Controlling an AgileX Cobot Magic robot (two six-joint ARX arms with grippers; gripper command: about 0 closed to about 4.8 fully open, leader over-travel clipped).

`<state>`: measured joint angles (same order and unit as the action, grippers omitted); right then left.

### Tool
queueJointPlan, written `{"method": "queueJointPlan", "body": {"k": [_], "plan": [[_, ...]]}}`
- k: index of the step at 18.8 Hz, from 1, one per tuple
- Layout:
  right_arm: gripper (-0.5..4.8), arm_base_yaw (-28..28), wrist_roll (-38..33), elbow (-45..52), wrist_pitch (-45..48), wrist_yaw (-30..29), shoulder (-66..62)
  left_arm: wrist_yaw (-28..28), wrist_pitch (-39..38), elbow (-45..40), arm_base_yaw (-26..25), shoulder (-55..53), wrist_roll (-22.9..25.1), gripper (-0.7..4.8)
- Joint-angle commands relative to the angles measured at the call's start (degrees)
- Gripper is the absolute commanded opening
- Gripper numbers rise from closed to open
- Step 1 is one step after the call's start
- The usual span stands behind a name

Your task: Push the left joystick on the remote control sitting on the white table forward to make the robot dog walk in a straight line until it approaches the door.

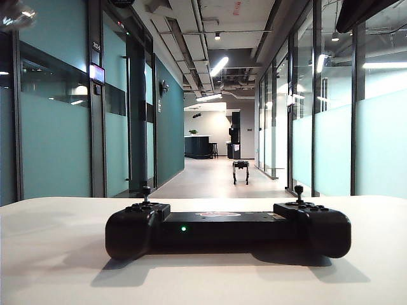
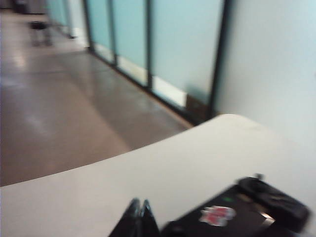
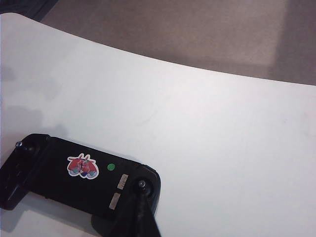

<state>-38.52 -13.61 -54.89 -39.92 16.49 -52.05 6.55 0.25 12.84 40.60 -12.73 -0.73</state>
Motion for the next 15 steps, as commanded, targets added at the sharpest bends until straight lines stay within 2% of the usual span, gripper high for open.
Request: {"method": "queueJointPlan", "body": {"k": [1,4,9,12,15], "plan": [[-0.01,-0.04,0.2,-0.26,1.01,0.31,0.22,-4.37,0.72,0.09,-9.44,1.49,0.24,-0.05],[-0.01,-0.04,0.2,-0.26,1.14,0.31,0.2,-9.62,0.66,-0.63,-21.0,3.93,0.24,-0.05],[-0.01,-0.04,0.2,-0.24,1.16,0.31,0.2,-10.4,-0.96,-4.22,-34.49,10.75,0.24,-0.05],[-0.01,-0.04,0.2,-0.24,1.18,0.31,0.2,-10.47,-2.56,-5.66,-38.66,12.5,0.26,-0.05],[-0.01,-0.02,0.2,-0.24,1.16,0.33,0.17,-10.23,-2.03,-6.73,-39.63,12.5,0.28,-0.05]]}}
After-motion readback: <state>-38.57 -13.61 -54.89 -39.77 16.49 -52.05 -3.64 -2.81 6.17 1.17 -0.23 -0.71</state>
